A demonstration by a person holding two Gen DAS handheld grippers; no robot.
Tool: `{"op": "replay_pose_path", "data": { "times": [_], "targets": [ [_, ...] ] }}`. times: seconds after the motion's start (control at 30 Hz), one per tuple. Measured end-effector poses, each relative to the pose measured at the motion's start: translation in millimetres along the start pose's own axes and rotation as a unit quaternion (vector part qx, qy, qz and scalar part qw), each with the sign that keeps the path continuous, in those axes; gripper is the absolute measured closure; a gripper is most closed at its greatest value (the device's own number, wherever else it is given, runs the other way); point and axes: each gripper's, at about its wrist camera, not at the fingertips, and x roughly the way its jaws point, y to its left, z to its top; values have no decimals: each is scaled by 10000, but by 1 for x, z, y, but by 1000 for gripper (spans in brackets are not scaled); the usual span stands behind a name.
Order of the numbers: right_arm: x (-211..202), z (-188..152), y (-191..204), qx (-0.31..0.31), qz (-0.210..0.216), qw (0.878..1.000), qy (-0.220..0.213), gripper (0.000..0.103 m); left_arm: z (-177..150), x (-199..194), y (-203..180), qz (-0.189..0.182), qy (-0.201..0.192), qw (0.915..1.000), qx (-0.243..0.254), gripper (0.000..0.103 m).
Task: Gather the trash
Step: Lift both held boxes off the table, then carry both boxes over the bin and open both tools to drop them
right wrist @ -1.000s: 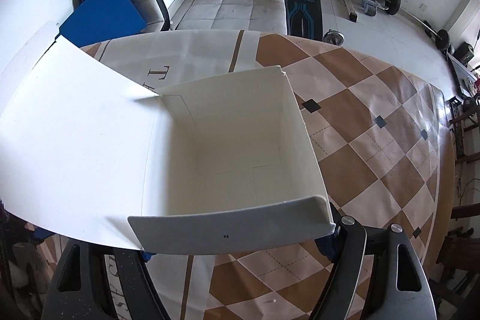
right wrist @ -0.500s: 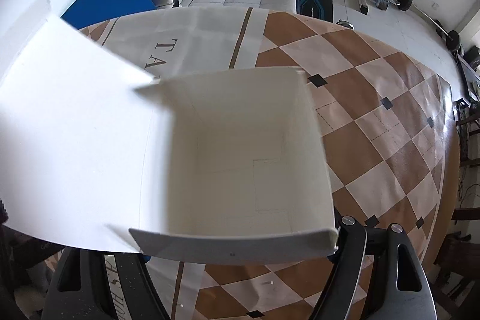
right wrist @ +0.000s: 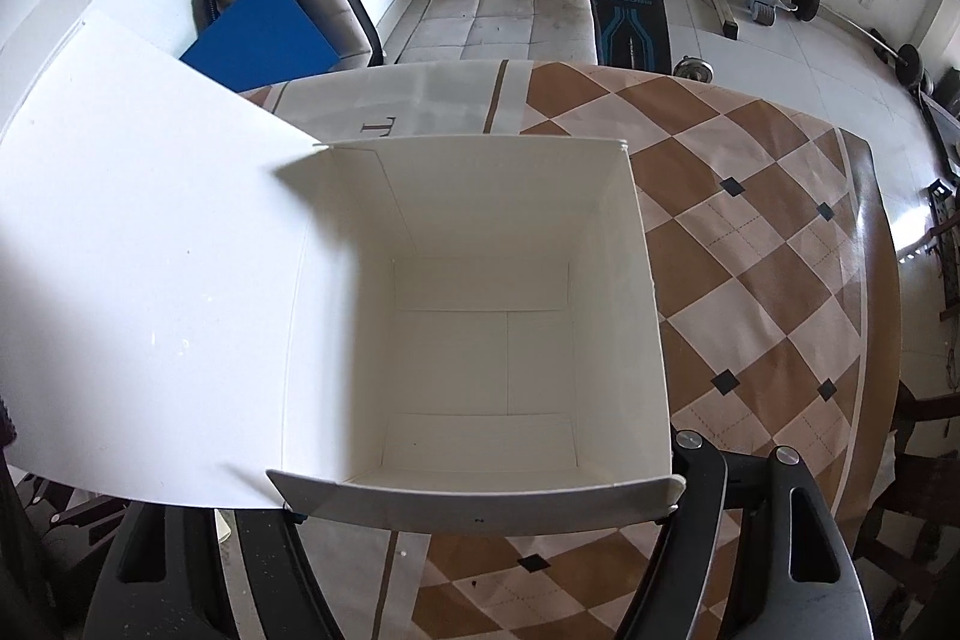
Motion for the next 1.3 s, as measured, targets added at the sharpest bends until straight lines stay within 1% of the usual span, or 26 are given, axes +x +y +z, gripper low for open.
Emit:
{"op": "replay_pose_path", "data": {
  "times": [0.03, 0.07, 0.23, 0.37, 0.47, 0.57, 0.67, 0.7, 0.73, 0.77, 0.87, 0.93, 0.97, 1.03, 1.1, 1.17, 1.3],
  "targets": [
    [-7, -7, 2, -15, 30, 10000, -36, 25, -6, 16, 17, -6, -28, 10000, -14, 25],
    [-13, -12, 6, -32, 51, 10000, -60, 25, -7, 16, 26, 0, -57, 10000, -17, 25],
    [-49, -59, 20, -149, 200, 9996, -165, 25, -42, -10, 51, -83, -288, 9995, -68, 25],
    [-77, -107, 34, -249, 283, 9990, -246, 25, -83, -33, 68, -159, -459, 9988, -89, 25],
    [-100, -153, 45, -294, 310, 9986, -326, 25, -120, -50, 80, -246, -533, 9982, -145, 25],
    [-124, -206, 53, -304, 305, 9984, -375, 25, -161, -65, 94, -343, -575, 9975, -216, 25],
    [-145, -270, 60, -275, 336, 9985, -346, 25, -207, -76, 112, -482, -548, 9969, -309, 25],
    [-149, -284, 63, -263, 347, 9985, -329, 25, -220, -77, 118, -525, -516, 9967, -328, 25],
    [-154, -309, 65, -240, 389, 9986, -267, 25, -236, -78, 125, -587, -472, 9965, -351, 25],
    [-156, -321, 65, -246, 404, 9986, -229, 25, -251, -78, 130, -633, -420, 9964, -366, 25],
    [-162, -375, 70, -299, 464, 9985, -60, 25, -290, -73, 143, -726, -247, 9963, -391, 25],
    [-160, -411, 73, -331, 555, 9978, 163, 25, -316, -64, 150, -767, -71, 9961, -433, 25],
    [-158, -424, 74, -379, 567, 9973, 253, 25, -328, -58, 153, -775, 25, 9959, -468, 25],
    [-148, -456, 76, -505, 566, 9959, 494, 25, -349, -44, 157, -786, 212, 9952, -535, 25],
    [-138, -476, 75, -567, 561, 9945, 683, 25, -368, -27, 159, -794, 429, 9940, -622, 25],
    [-122, -503, 71, -653, 558, 9920, 920, 25, -385, -11, 160, -788, 592, 9927, -694, 25],
    [-86, -545, 64, -804, 584, 9864, 1309, 25, -418, 39, 157, -792, 999, 9885, -817, 25]
  ]
}}
